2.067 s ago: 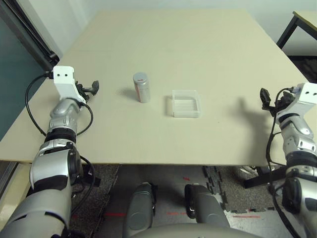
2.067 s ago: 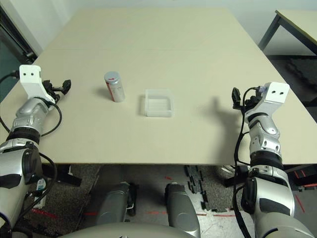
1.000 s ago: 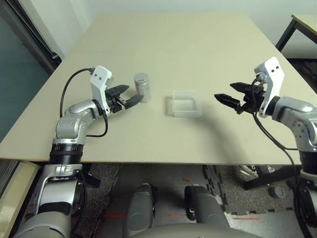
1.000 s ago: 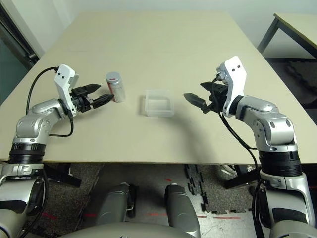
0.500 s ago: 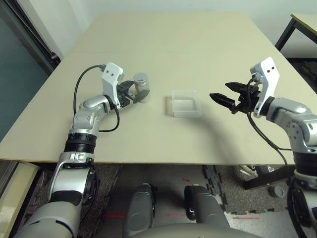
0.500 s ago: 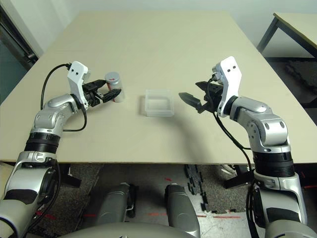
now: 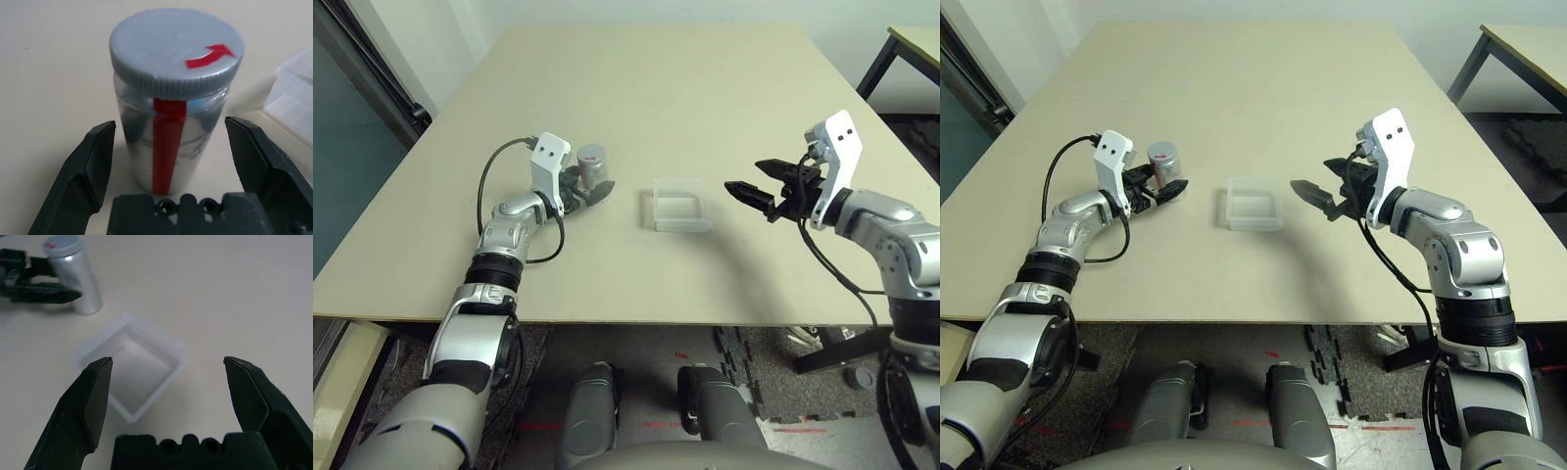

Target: Pour the medicine from the bottle into the box.

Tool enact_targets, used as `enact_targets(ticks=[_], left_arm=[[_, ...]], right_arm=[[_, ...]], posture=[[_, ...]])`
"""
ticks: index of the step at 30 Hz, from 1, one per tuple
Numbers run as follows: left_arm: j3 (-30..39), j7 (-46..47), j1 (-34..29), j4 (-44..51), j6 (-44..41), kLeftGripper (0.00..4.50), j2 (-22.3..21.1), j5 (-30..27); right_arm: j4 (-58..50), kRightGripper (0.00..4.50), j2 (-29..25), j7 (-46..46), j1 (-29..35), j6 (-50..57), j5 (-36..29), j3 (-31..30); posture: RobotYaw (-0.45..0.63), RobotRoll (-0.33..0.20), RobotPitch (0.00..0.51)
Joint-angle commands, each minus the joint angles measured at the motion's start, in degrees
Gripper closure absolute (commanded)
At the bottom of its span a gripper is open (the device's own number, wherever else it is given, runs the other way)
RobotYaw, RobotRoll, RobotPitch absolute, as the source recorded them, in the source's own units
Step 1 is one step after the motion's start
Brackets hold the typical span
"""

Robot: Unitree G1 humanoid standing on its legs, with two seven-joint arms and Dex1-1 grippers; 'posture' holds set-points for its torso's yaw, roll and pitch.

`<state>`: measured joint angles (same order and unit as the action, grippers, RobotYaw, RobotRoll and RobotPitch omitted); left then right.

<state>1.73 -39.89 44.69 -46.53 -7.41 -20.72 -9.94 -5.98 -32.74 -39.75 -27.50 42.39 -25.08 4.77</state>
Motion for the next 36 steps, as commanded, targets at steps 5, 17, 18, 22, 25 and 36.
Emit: enact_targets(ticks=[5, 17, 18, 22, 25, 36], left_arm=[[0.18, 1.22, 3.67, -9.45, 5.27, 0.02, 1.56, 2.41], [0.17, 1.67, 7.49, -17.89, 9.61, 0.02, 3.41, 4.42], [0.17, 1.71, 7.48, -18.24, 9.66, 0.38, 3.45, 4.54], [-0.24, 1.15, 7.46, -18.39, 9.41, 1.66, 3.54, 5.01], [-0.24, 0.39, 7.69, -17.41, 8.99, 1.95, 3.47, 4.93], [-1.94, -15.24, 9.19, 2.90, -6.66, 1.95, 0.46, 0.91]], right_arm=[[-1.13, 0.00, 0.14, -1.16, -0.91, 2.05, -0.73, -2.05], [-0.86, 0.00, 0.58, -1.09, -2.35, 2.37, -0.63, -2.36], [-0.87, 0.00, 0.66, -1.11, -2.43, 2.40, -0.65, -2.43], [-0.85, 0.00, 0.67, -1.74, -2.63, 2.51, -0.66, -2.86], [-0.66, 0.00, 0.37, -2.60, -2.93, 2.45, -0.60, -3.37], [-0.74, 0.00, -1.47, -10.17, -12.77, 4.31, -2.02, -6.86]], posture=[[-0.01, 0.000, 0.096], [-0.01, 0.000, 0.094], [-0.01, 0.000, 0.094], [-0.01, 0.000, 0.094], [0.00, 0.000, 0.094], [0.04, 0.000, 0.087]])
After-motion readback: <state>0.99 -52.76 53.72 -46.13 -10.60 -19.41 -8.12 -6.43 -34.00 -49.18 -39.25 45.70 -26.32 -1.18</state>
